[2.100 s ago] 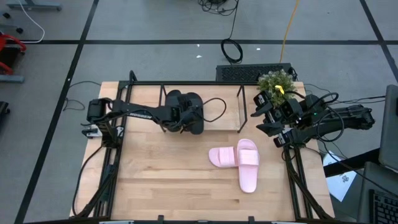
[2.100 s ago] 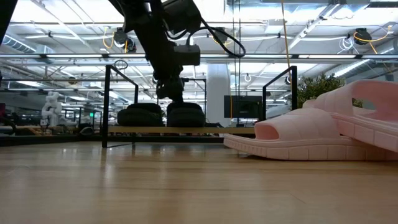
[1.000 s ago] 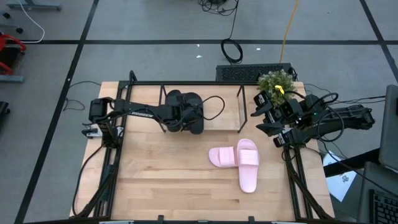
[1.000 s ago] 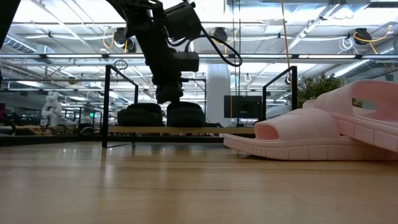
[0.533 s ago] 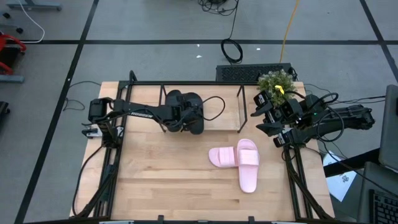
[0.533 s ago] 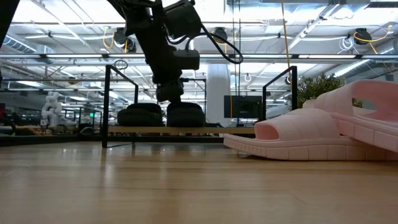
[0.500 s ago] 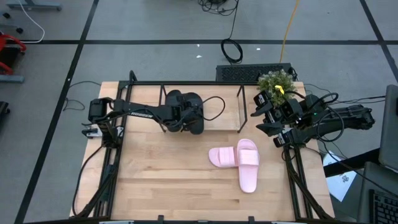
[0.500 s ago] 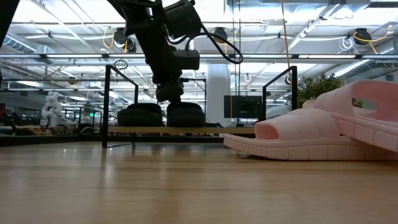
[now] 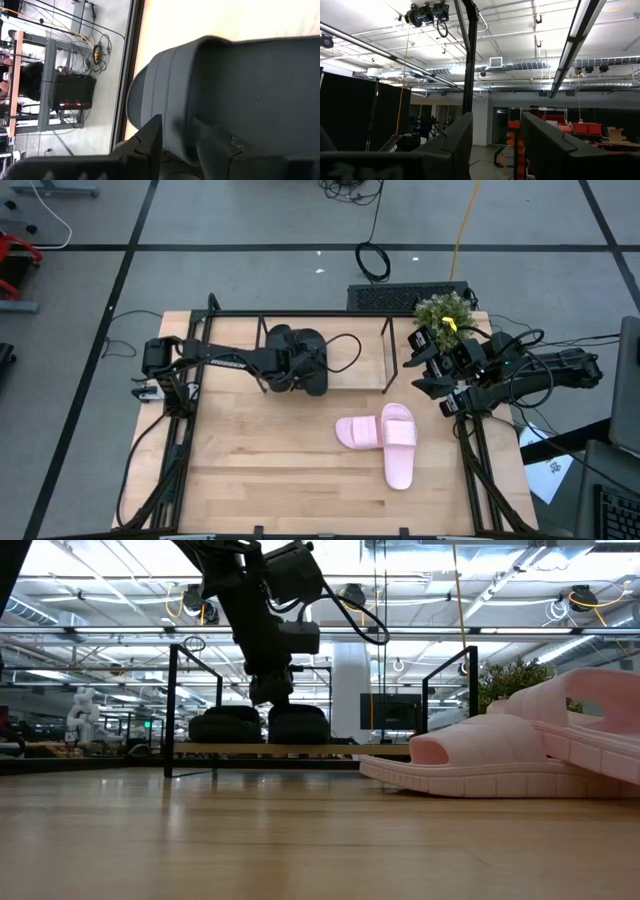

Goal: Pick and place slides into the shelf
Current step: Adjust the right black slide on the shelf

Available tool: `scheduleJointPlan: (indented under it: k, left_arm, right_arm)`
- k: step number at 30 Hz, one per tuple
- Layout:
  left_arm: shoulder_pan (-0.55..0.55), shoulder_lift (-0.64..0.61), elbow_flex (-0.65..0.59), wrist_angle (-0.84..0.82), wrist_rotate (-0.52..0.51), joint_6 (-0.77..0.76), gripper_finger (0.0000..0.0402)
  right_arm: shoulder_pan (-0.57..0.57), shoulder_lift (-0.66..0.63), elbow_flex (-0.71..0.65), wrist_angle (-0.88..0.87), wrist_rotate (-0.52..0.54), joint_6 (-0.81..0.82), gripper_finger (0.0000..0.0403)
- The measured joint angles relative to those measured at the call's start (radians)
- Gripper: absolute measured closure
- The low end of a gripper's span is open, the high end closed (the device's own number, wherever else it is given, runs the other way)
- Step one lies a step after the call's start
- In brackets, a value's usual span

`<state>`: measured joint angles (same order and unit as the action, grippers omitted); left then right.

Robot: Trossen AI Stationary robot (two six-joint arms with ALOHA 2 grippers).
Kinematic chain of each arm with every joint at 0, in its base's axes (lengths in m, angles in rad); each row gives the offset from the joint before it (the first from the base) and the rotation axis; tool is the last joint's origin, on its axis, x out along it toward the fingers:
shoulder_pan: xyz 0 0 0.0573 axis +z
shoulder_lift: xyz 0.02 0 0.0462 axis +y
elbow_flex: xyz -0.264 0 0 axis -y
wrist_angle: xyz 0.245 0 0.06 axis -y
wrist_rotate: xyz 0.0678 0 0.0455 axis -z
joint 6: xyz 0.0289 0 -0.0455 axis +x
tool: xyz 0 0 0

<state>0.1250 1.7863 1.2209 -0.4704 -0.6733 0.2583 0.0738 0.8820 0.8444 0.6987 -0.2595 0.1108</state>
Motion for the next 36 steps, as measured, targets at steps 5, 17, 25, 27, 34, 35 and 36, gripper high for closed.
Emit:
scheduleJointPlan:
  k: [5, 17, 25, 27, 34, 35, 36]
  left_arm:
    - [0.011, -0.001, 0.000, -0.007, 0.000, -0.004, 0.0310]
    - [0.013, -0.001, 0.000, -0.008, 0.006, -0.042, 0.0392]
    - [0.006, -0.001, 0.000, -0.007, -0.020, -0.024, 0.0399]
    - [0.002, -0.001, 0.000, -0.007, -0.026, -0.016, 0.0399]
    - [-0.008, -0.001, 0.031, -0.012, -0.045, 0.028, 0.0400]
    - [-0.008, -0.001, 0.034, -0.014, -0.051, 0.036, 0.0400]
    - [-0.008, -0.001, 0.040, -0.016, -0.056, 0.041, 0.0401]
  right_arm:
    - [0.000, 0.000, 0.000, 0.000, 0.000, 0.000, 0.0245]
    - [0.000, 0.000, 0.000, 0.000, 0.028, 0.000, 0.0245]
    - [0.000, 0.000, 0.000, 0.000, 0.028, 0.000, 0.0245]
    - [0.000, 0.000, 0.000, 0.000, 0.028, 0.000, 0.0245]
    - [0.000, 0.000, 0.000, 0.000, 0.027, 0.001, 0.0245]
    - [0.000, 0.000, 0.000, 0.000, 0.027, 0.002, 0.0245]
    - [0.000, 0.000, 0.000, 0.000, 0.027, 0.006, 0.0245]
